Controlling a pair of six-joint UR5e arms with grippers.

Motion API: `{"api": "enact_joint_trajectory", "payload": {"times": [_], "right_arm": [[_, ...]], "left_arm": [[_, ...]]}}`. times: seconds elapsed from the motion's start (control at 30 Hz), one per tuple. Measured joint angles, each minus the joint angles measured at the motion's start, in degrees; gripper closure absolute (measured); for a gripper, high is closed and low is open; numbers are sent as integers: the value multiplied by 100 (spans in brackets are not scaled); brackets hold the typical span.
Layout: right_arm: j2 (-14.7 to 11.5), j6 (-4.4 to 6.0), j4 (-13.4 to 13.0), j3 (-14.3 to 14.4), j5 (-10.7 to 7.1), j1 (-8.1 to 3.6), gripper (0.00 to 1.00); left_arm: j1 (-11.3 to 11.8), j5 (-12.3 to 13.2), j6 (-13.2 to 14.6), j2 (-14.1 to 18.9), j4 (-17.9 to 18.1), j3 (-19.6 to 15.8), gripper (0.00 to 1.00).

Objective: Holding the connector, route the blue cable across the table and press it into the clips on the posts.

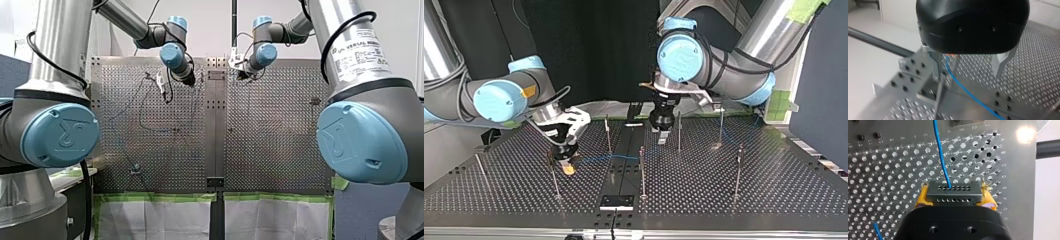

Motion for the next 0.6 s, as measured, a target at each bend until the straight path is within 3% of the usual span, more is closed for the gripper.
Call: {"api": "enact_joint_trajectory", "payload": {"times": [0.27, 0.6], "right_arm": [[-126, 22, 60, 1, 14, 11, 100], [-226, 32, 183, 10, 63, 15, 100]], "left_arm": [[-295, -44, 197, 327, 45, -39, 0], [-901, -494, 207, 175, 339, 248, 0]]}}
